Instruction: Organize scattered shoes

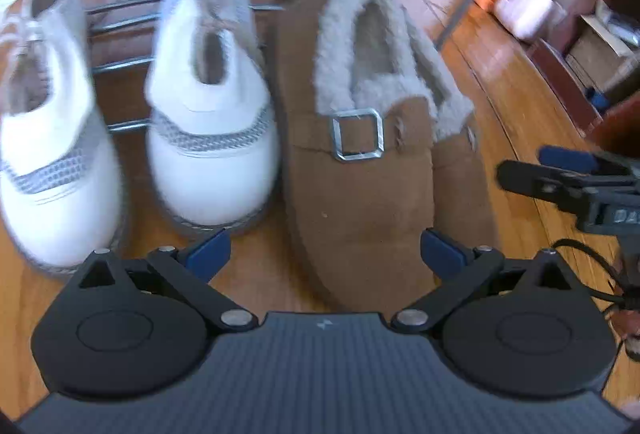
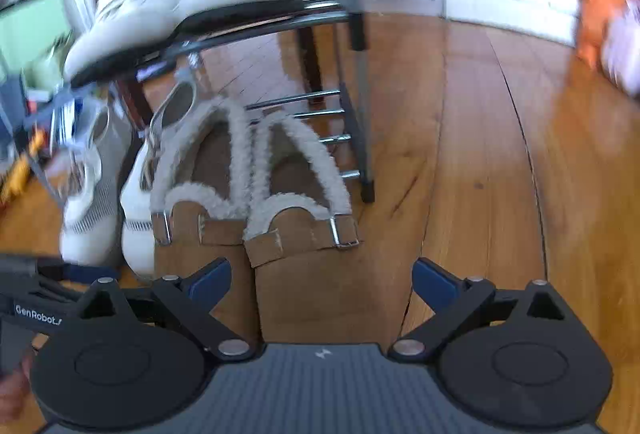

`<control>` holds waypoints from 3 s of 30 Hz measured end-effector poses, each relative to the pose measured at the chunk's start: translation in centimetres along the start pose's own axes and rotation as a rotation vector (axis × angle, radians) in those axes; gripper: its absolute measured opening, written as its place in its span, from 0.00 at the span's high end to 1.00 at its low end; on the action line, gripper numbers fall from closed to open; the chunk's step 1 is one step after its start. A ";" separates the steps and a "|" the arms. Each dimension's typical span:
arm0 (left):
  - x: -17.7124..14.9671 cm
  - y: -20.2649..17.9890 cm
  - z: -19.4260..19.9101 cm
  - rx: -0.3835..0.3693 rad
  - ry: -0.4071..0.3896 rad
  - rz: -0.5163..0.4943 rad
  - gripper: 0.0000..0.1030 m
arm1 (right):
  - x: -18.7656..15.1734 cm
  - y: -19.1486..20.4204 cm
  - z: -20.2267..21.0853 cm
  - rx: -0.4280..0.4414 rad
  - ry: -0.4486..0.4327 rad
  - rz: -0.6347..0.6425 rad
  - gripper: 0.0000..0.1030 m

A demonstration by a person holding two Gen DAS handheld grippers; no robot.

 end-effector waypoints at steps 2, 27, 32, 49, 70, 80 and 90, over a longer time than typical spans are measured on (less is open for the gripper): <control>-0.3 -0.5 -0.8 -0.018 0.017 -0.041 0.00 | -0.9 -0.1 -1.3 -0.008 0.047 0.005 0.05; 8.6 -2.6 -1.2 0.101 -0.181 -0.157 0.12 | 4.0 -1.1 -6.0 0.032 -0.214 -0.232 0.34; 10.4 0.1 -3.5 0.198 -0.164 -0.121 0.11 | 5.8 0.4 -6.8 0.017 -0.245 -0.127 0.33; 5.3 2.7 3.6 0.185 -0.175 -0.014 0.05 | -6.6 -7.3 -5.3 0.344 0.176 -1.138 0.00; 1.3 0.4 1.4 0.172 -0.084 -0.015 0.05 | -5.2 -5.4 -7.3 0.390 -0.058 -1.168 0.40; 1.8 0.6 1.7 0.283 -0.003 0.006 0.02 | -1.4 -4.6 -6.9 0.364 -0.060 -0.906 0.26; 1.0 -2.0 12.4 0.266 -0.119 -0.121 0.00 | -0.9 -0.1 3.3 0.299 -0.016 -0.649 0.09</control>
Point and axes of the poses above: each gripper's, at about its wrist camera, not at the fingertips, and z roughly against the way its jaws point, y to its left, x to its top, the point moved 10 cm from there along -z, roughly the way its jaws point, and after that the axes turned 6 degrees about z, right-handed, at the moved point
